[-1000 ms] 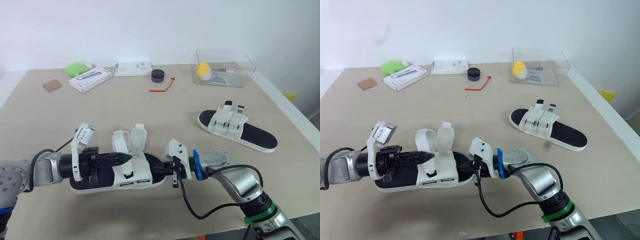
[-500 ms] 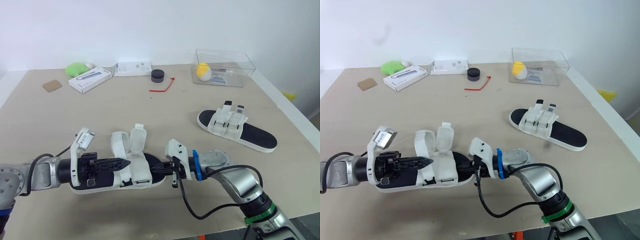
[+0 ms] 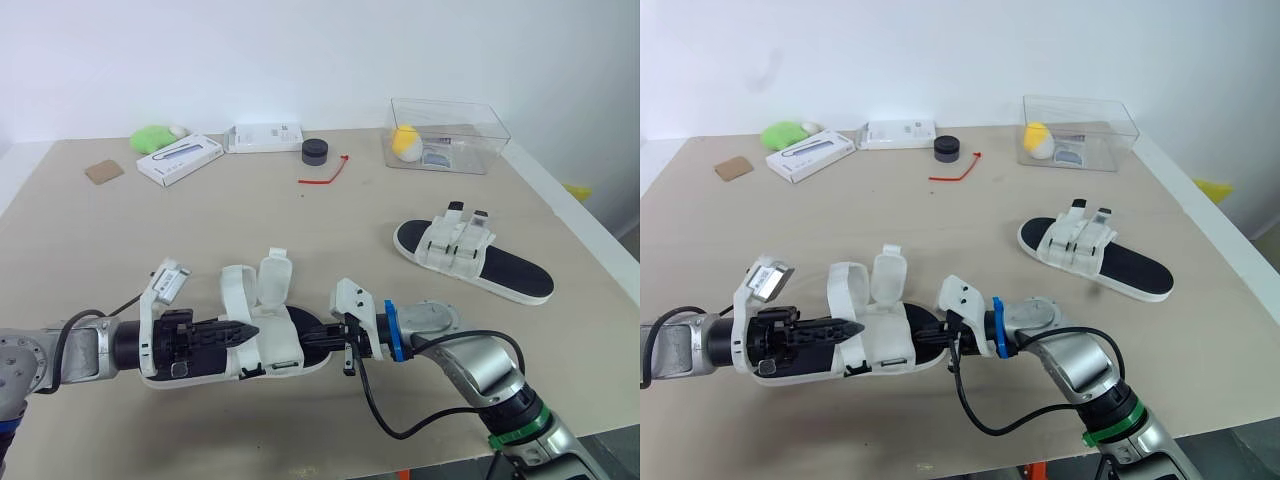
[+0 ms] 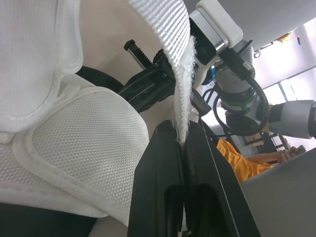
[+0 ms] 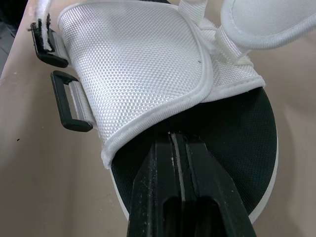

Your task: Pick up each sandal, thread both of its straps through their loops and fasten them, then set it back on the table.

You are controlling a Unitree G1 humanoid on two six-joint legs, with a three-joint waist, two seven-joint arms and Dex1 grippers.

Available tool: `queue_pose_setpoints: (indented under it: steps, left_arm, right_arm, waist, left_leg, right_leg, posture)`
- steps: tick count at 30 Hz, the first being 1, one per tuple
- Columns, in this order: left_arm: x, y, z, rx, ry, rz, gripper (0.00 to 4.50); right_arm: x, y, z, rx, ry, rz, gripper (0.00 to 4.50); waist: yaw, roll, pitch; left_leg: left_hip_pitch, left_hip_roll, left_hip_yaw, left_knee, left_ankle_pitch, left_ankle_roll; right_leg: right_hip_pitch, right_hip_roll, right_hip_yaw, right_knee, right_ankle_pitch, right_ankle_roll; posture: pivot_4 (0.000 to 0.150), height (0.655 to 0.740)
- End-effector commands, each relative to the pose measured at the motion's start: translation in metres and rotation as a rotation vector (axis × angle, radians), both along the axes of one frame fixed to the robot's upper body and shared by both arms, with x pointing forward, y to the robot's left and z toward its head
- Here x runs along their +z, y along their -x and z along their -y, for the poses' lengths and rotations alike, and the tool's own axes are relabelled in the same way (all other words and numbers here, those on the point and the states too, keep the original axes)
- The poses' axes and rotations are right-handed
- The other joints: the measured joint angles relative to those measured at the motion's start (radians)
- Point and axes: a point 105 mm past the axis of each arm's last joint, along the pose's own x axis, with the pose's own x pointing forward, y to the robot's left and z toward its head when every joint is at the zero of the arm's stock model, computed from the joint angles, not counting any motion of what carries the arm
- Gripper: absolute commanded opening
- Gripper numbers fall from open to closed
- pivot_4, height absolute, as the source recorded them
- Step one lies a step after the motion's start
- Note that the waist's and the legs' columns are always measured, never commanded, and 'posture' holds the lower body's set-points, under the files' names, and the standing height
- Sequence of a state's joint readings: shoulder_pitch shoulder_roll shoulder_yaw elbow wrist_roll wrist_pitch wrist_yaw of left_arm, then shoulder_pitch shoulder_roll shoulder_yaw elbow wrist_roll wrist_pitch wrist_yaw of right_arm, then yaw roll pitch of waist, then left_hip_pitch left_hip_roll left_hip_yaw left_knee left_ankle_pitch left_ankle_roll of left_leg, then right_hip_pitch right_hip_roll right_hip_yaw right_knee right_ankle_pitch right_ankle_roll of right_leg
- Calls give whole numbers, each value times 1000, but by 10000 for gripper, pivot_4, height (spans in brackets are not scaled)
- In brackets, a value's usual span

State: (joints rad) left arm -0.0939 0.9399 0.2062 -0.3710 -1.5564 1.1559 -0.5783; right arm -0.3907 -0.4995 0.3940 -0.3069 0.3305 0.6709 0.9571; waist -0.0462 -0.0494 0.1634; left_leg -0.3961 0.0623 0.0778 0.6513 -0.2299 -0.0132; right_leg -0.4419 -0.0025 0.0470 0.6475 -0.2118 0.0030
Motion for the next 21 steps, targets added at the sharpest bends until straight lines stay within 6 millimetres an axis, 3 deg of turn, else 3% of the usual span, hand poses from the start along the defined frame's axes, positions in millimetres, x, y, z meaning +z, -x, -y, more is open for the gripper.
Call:
queue_pose_setpoints:
  steps: [1, 9, 13, 21]
  left_arm:
    - [-2, 6, 1, -27, -40, 8, 211]
    - [-11, 12, 3, -64, -116, 66, 211]
    - [-1, -2, -3, -2, -124, 177, 211]
    - [2, 1, -2, -37, -152, 248, 211]
  right_arm:
    - [-9, 2, 0, -9, 23, -28, 0]
    - [-8, 2, -1, -9, 20, -28, 0]
    - [-8, 2, -1, -11, 18, -30, 0]
    - [-8, 1, -2, -10, 15, -29, 0]
  waist:
    - [0, 0, 0]
    - [0, 0, 0]
    - [0, 0, 0]
    - [0, 0, 0]
  left_leg:
    - [0, 0, 0, 0, 0, 0]
    - [1, 0, 0, -1, 0, -1]
    - [1, 0, 0, -1, 0, -1]
    - [1, 1, 0, -1, 0, -1]
  right_leg:
    - [0, 0, 0, 0, 0, 0]
    - [0, 0, 0, 0, 0, -1]
    - [0, 0, 0, 0, -1, -1]
    - [0, 1, 1, 0, -1, -1]
  posture:
    - [1500, 7400]
    - [1500, 7400]
    - [1500, 7400]
    - [1500, 7400]
